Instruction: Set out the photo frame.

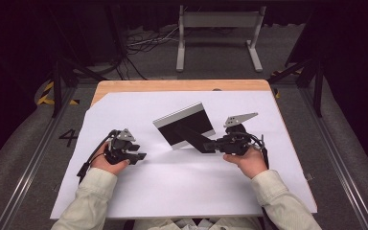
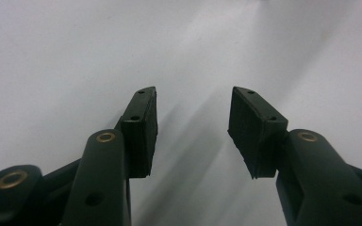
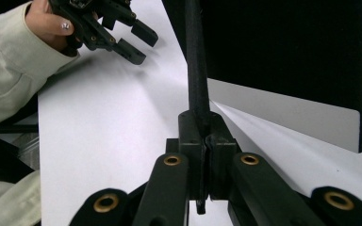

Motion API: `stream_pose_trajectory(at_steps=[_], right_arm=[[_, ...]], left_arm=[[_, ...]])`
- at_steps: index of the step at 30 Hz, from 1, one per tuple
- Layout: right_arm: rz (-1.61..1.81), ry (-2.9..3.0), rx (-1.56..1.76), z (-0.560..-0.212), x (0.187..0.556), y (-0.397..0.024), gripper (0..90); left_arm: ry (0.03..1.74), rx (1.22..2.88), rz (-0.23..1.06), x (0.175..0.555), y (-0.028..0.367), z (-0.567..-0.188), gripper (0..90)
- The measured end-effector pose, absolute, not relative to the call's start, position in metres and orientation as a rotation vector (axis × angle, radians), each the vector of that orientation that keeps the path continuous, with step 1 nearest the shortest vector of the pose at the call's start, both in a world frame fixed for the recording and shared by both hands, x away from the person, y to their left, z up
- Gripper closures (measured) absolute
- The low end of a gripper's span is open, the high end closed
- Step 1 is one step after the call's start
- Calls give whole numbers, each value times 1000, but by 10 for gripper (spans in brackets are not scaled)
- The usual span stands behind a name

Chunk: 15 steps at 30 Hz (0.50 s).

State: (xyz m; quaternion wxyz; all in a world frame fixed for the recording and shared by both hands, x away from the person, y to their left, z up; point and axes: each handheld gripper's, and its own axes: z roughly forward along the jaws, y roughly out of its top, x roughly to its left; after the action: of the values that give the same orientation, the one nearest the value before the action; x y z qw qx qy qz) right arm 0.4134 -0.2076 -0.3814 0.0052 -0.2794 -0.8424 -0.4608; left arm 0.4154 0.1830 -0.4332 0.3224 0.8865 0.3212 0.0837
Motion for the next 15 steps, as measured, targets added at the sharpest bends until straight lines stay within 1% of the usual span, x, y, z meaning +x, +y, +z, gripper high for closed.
stream_pose_trajectory(at_steps=[15], right_arm=[[-1492, -2719, -760, -399, 400, -216, 873]], left_arm=[[836, 2310, 202, 414, 181, -432, 530]])
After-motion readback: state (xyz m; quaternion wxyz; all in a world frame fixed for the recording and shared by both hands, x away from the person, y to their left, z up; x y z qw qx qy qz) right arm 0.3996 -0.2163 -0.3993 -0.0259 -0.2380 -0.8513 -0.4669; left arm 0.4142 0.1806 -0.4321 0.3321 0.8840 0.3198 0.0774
